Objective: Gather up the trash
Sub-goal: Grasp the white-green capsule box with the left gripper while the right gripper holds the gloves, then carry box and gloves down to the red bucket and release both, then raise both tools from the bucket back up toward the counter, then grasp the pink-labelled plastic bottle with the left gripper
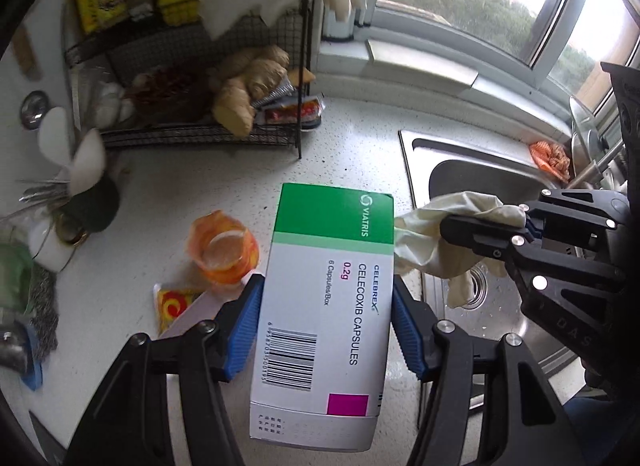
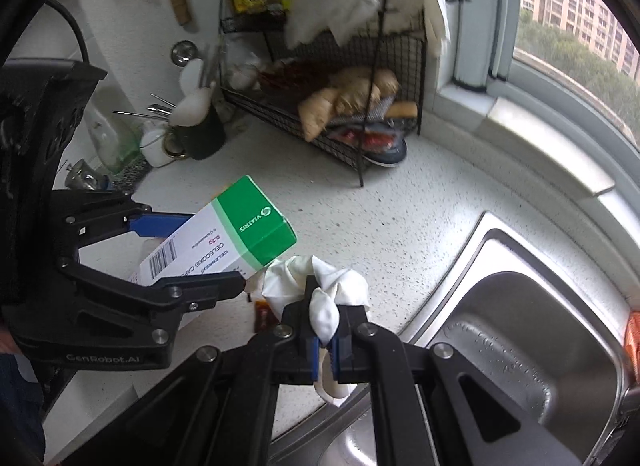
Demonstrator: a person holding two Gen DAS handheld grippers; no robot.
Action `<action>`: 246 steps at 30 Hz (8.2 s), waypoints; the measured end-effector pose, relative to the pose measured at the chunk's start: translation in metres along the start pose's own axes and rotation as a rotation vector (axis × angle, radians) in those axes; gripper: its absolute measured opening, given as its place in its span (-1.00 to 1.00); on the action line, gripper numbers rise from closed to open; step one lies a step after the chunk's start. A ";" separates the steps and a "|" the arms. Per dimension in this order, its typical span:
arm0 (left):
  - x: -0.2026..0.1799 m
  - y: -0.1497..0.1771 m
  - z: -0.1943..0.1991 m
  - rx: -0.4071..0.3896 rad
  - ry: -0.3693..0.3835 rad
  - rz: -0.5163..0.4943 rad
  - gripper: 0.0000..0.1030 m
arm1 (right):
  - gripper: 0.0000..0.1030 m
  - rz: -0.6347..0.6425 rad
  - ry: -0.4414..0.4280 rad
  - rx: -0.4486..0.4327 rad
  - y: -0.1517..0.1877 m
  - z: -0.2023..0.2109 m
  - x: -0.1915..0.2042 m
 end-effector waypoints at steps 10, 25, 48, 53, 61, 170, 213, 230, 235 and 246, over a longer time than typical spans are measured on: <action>-0.005 0.041 0.119 -0.154 -0.083 0.078 0.14 | -0.93 0.126 -0.005 -0.138 0.006 0.075 0.063; -0.034 0.176 0.229 -0.177 -0.168 0.196 0.14 | -0.93 0.250 -0.068 -0.183 0.084 0.143 0.158; -0.056 0.374 0.201 0.008 -0.180 0.419 0.14 | -0.93 0.310 -0.174 0.106 0.247 0.107 0.217; -0.048 0.408 0.148 0.064 -0.165 0.442 0.14 | -0.93 0.306 -0.176 0.157 0.275 0.066 0.213; -0.034 0.462 0.043 0.139 -0.137 0.459 0.14 | -0.93 0.274 -0.152 0.244 0.332 -0.022 0.197; -0.061 0.298 0.314 -0.207 -0.454 0.370 1.00 | 0.99 0.266 -0.228 -0.103 0.178 0.155 0.207; 0.022 0.082 0.151 -0.106 -0.323 0.223 1.00 | 0.99 0.123 -0.178 -0.026 0.038 0.043 0.094; 0.089 0.048 0.021 0.086 -0.098 -0.019 1.00 | 0.99 -0.063 -0.028 0.130 0.034 -0.060 0.076; 0.095 0.051 -0.019 0.142 0.004 -0.083 1.00 | 0.99 -0.140 0.042 0.190 0.045 -0.096 0.067; 0.094 0.058 -0.074 0.225 0.111 -0.221 1.00 | 0.99 -0.263 0.114 0.239 0.060 -0.115 0.045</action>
Point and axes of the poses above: each gripper's, at about its wrist camera, not at the fingertips, and z roughly against the way its jaws point, x to its left, y to its underside, the point moved 7 cm from there along -z, roughly the way its jaws point, and after that the axes turned 8 degrees about -x, right-handed, at the moved point
